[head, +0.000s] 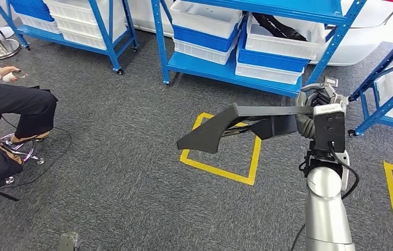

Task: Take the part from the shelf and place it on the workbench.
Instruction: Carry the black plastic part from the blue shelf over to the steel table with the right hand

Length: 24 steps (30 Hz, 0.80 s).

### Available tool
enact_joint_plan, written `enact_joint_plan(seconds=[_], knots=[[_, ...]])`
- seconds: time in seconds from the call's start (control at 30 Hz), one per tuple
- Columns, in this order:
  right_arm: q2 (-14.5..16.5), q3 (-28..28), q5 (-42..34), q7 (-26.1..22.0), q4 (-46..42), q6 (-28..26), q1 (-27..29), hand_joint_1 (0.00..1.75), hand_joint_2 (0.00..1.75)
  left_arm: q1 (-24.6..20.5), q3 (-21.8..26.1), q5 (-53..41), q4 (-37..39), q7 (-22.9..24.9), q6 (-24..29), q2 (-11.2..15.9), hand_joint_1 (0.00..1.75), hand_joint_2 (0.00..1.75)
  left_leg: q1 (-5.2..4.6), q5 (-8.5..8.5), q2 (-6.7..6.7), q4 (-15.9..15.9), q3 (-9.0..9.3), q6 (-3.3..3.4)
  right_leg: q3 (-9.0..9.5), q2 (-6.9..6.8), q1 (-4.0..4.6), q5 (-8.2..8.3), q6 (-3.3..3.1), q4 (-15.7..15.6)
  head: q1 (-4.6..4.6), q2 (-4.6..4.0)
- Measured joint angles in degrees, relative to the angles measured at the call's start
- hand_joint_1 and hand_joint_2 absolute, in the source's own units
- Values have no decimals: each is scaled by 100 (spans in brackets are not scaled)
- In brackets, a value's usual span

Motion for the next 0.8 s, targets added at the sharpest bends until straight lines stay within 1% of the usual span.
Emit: enact_joint_plan(seconds=[0.03, 0.07, 0.1, 0.13, 0.17, 0.2, 0.23, 0.27, 0.3, 0.33, 0.37, 0.4, 0.43, 0.47, 0.5, 0.53, 0.57, 0.6, 0.63, 0.67, 0.7, 0.73, 0.77, 0.8], knots=[[-14, -8, 15, 3, 24, -1, 11, 175, 175, 11, 10, 7, 0, -2, 0, 1, 0, 175, 1, 6, -61, 5, -2, -5, 11, 17, -9, 66, 41, -36, 3, 0], [-23, -15, 26, 5, 43, 0, 14, 175, 175, 20, 17, 10, 0, -3, 0, 0, 0, 175, 4, 10, -124, 14, -2, -13, 130, 41, -24, 217, 93, -304, 3, 0], [-28, -19, 29, 7, 55, 0, 11, 175, 175, 25, 22, 12, 0, -4, 0, -1, 0, 175, 7, 10, -184, 29, -7, -24, 317, 100, -49, 399, 144, -717, 3, 0], [-31, -20, 31, 7, 65, 0, 7, 175, 175, 25, 26, 13, 0, -5, 0, 2, 0, 175, 2, 7, -241, 56, -22, -45, 488, 179, -70, 543, 172, -1097, 3, 0], [-35, -20, 33, 7, 73, 0, 4, 175, 175, 23, 32, 14, 0, -7, 1, 7, 0, 175, -3, 6, -289, 81, -47, -71, 610, 234, -85, 641, 172, -1372, 3, 0], [-38, -20, 34, 7, 82, -1, 4, 175, 175, 26, 39, 14, 1, -9, 1, 13, 0, 175, -6, 13, -331, 97, -77, -105, 660, 269, -87, 680, 149, -1502, -1, 0], [-39, -20, 35, 8, 91, -1, 4, 175, 175, 36, 46, 14, 1, -10, 2, 18, 0, 175, -8, 28, -367, 101, -106, -145, 658, 255, -76, 685, 113, -1514, -1, 0], [-39, -20, 36, 8, 97, -1, 2, 175, 175, 51, 54, 14, 2, -11, 2, 24, 0, 175, 0, 46, -396, 98, -131, -177, 653, 206, -84, 706, 73, -1517, -2, 0], [-37, -21, 37, 9, 101, -1, -4, 175, 175, 67, 59, 14, 3, -11, 2, 26, 0, 175, 7, 39, -368, 114, -153, -209, 648, 168, -94, 724, 38, -1520, -2, 0], [-34, -22, 37, 9, 103, -1, -12, 175, 175, 79, 62, 14, 4, -12, 4, 27, 0, 175, 10, -22, -279, 196, -194, -240, 647, 128, -107, 742, -2, -1526, -13, 0], [-33, -23, 37, 9, 103, -1, -18, 175, 175, 81, 65, 14, 5, -12, 6, 30, 0, 175, 14, -147, -163, 380, -275, -269, 645, 87, -121, 755, -40, -1535, -27, 0], [-32, -25, 37, 9, 104, -1, -20, 175, 175, 79, 67, 14, 7, -12, 8, 30, 0, 175, 22, -333, -32, 691, -408, -301, 641, 46, -114, 760, -65, -1537, -41, 0], [-31, -26, 37, 9, 107, -1, -18, 175, 175, 74, 69, 14, 7, -12, 9, 32, 0, 175, 33, -542, 52, 1099, -588, -332, 634, -2, -106, 761, -83, -1537, -57, 0], [-31, -26, 37, 9, 112, -1, -12, 175, 175, 73, 72, 14, 7, -12, 9, 33, 0, 175, 48, -707, 88, 1489, -762, -355, 627, -55, -99, 761, -89, -1537, -57, 0], [-32, -27, 37, 9, 119, -1, -6, 175, 175, 76, 74, 14, 7, -12, 9, 32, 0, 175, 60, -789, 106, 1751, -875, -369, 622, -110, -94, 761, -89, -1536, -58, 0], [-32, -27, 37, 9, 127, -1, -1, 175, 175, 79, 78, 16, 7, -12, 10, 31, 0, 175, 67, -760, 118, 1787, -874, -374, 621, -168, -92, 761, -89, -1536, -60, 0], [-31, -28, 38, 9, 133, -1, 0, 175, 175, 81, 85, 20, 7, -14, 13, 32, 0, 175, 70, -631, 137, 1576, -747, -368, 623, -222, -92, 760, -88, -1536, -59, 0], [-30, -29, 38, 9, 137, 0, -6, 175, 175, 81, 95, 27, 6, -19, 15, 34, 0, 175, 69, -451, 192, 1182, -518, -351, 629, -273, -91, 759, -87, -1536, -60, 0], [-28, -30, 40, 9, 138, 0, -17, 175, 175, 75, 103, 36, 5, -26, 19, 37, 0, 175, 56, -312, 296, 745, -275, -333, 635, -320, -77, 757, -83, -1535, -61, 0], [-28, -33, 46, 9, 139, 0, -34, 175, 175, 67, 111, 44, 4, -35, 20, 39, 0, 175, 39, -215, 371, 405, -89, -305, 635, -361, -58, 754, -74, -1534, -57, 0], [-28, -37, 55, 9, 145, 0, -50, 175, 175, 60, 116, 51, 3, -44, 21, 39, 0, 175, 18, -173, 423, 197, 15, -280, 634, -404, -39, 753, -61, -1535, -51, 0], [-27, -40, 67, 7, 154, 0, -61, 175, 175, 57, 121, 57, 3, -50, 23, 38, 0, 175, -5, -177, 424, 127, 31, -257, 635, -449, -22, 753, -44, -1540, -41, 0], [-26, -44, 81, 4, 165, -2, -67, 175, 175, 61, 128, 63, 4, -54, 26, 38, 0, 175, -18, -160, 357, 121, 18, -225, 639, -497, -16, 756, -18, -1551, -34, 0], [-23, -46, 94, -3, 175, -11, -62, 175, 175, 72, 136, 71, 5, -55, 34, 37, 0, 175, -11, -136, 306, 99, 17, -188, 630, -511, -14, 747, 14, -1546, -30, 0]])
